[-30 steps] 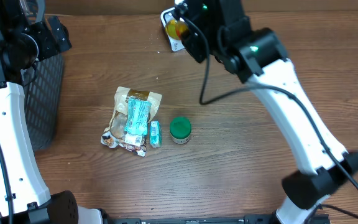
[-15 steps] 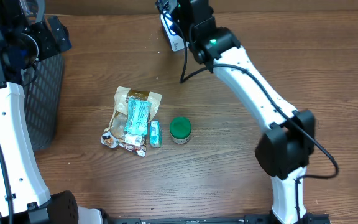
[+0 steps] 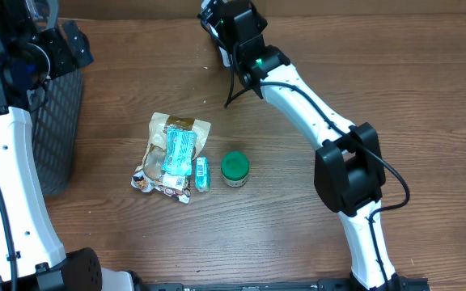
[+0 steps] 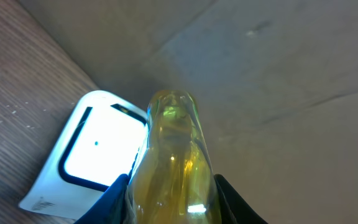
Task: Scan the item barcode
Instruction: 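Hold the yellow bottle in front of the scanner window, then carry the bottle right and set it down on the table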
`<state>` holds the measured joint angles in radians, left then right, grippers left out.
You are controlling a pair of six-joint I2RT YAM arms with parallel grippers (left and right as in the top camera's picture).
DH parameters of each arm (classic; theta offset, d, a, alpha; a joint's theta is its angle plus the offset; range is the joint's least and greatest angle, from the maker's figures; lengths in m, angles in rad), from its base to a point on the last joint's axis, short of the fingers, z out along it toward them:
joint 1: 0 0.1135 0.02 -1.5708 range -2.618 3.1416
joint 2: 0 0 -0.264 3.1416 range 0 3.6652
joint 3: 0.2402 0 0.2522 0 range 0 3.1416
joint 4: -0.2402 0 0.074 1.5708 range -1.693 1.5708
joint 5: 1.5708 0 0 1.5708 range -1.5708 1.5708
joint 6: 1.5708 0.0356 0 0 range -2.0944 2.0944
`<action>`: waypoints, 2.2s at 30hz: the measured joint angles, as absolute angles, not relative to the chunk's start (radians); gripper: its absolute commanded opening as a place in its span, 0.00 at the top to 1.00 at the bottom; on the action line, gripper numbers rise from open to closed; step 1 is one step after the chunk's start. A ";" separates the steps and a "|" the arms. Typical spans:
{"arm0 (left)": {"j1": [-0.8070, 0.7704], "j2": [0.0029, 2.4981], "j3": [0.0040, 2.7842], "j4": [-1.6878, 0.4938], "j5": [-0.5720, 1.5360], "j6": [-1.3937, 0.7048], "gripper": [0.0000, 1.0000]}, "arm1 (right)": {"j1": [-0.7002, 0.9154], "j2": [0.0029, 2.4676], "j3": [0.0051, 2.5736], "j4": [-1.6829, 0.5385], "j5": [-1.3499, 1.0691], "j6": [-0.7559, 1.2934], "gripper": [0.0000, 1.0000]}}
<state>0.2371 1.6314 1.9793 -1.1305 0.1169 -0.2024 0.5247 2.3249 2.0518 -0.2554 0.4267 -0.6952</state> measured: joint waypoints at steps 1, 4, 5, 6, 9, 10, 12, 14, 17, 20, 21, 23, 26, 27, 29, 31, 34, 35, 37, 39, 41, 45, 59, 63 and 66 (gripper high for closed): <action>0.237 1.631 1.979 -1.131 0.117 -0.202 0.00 | 0.526 2.330 2.051 -0.253 0.427 -0.690 0.96; 0.237 1.631 1.979 -1.131 0.117 -0.202 0.00 | 0.528 2.333 2.039 -0.245 0.427 -0.679 0.96; 0.237 1.631 1.979 -1.131 0.117 -0.202 0.00 | 0.530 2.333 2.038 -0.239 0.427 -0.677 0.96; 0.237 1.631 1.979 -1.131 0.117 -0.202 0.00 | 0.530 2.333 2.038 -0.230 0.426 -0.675 0.96; 0.237 1.631 1.979 -1.131 0.117 -0.202 0.00 | 0.531 2.333 2.038 -0.216 0.427 -0.669 0.96; 0.237 1.631 1.979 -1.131 0.117 -0.202 0.00 | 0.531 2.333 2.038 -0.212 0.429 -0.659 0.96; 0.237 1.631 1.979 -1.130 0.117 -0.202 0.00 | 0.530 2.333 2.038 -0.205 0.438 -0.629 0.97; 0.237 1.631 1.979 -1.131 0.117 -0.202 0.00 | 0.528 2.329 2.038 -0.210 0.447 -0.595 0.96; 0.237 1.631 1.979 -1.131 0.117 -0.202 0.00 | 0.523 2.307 2.038 -0.263 0.449 -0.532 0.96; 0.237 1.631 1.979 -1.131 0.117 -0.202 0.00 | 0.509 2.246 2.034 -0.367 0.435 -0.447 0.96; 0.237 1.631 1.979 -1.130 0.117 -0.202 0.00 | 0.497 2.203 2.034 -0.439 0.419 -0.398 0.96; 0.237 1.631 1.979 -1.131 0.117 -0.202 0.00 | 0.473 2.131 2.033 -0.548 0.398 -0.326 0.96; 0.237 1.631 1.979 -1.131 0.117 -0.202 0.01 | 0.415 2.005 2.034 -0.727 0.355 -0.208 0.96; 0.237 1.631 1.979 -1.130 0.117 -0.202 0.00 | 0.389 1.966 2.037 -0.800 0.337 -0.169 0.96; 0.237 1.631 1.979 -1.131 0.117 -0.202 0.00 | 0.324 1.898 2.041 -0.948 0.290 -0.098 0.96; 0.237 1.631 1.979 -1.130 0.117 -0.202 0.00 | 0.253 1.862 2.046 -1.085 0.239 -0.041 0.96; 0.237 1.631 1.979 -1.131 0.117 -0.202 0.00 | 0.139 1.860 2.038 -1.267 0.161 0.017 0.96; 0.237 1.631 1.979 -1.130 0.117 -0.202 0.00 | 0.102 1.864 2.018 -1.303 0.136 0.029 0.96; 0.237 1.631 1.979 -1.131 0.117 -0.202 0.00 | 0.047 1.874 1.974 -1.338 0.097 0.048 0.96; 0.237 1.631 1.979 -1.131 0.117 -0.202 0.00 | 0.001 1.883 1.919 -1.345 0.065 0.057 0.96; 0.237 1.631 1.979 -1.130 0.117 -0.202 0.00 | -0.039 1.887 1.856 -1.340 0.043 0.067 0.96; 0.237 1.631 1.979 -1.131 0.117 -0.202 0.00 | -0.083 1.888 1.750 -1.300 0.022 0.075 0.96; 0.237 1.631 1.979 -1.131 0.117 -0.202 0.00 | -0.089 1.888 1.645 -1.226 0.001 0.084 0.12; 0.237 1.631 1.979 -1.131 0.117 -0.202 0.01 | -0.089 1.888 1.652 -1.234 0.000 0.079 0.09; 0.237 1.631 1.979 -1.131 0.117 -0.202 0.00 | -0.089 1.890 1.711 -1.287 0.000 0.079 0.08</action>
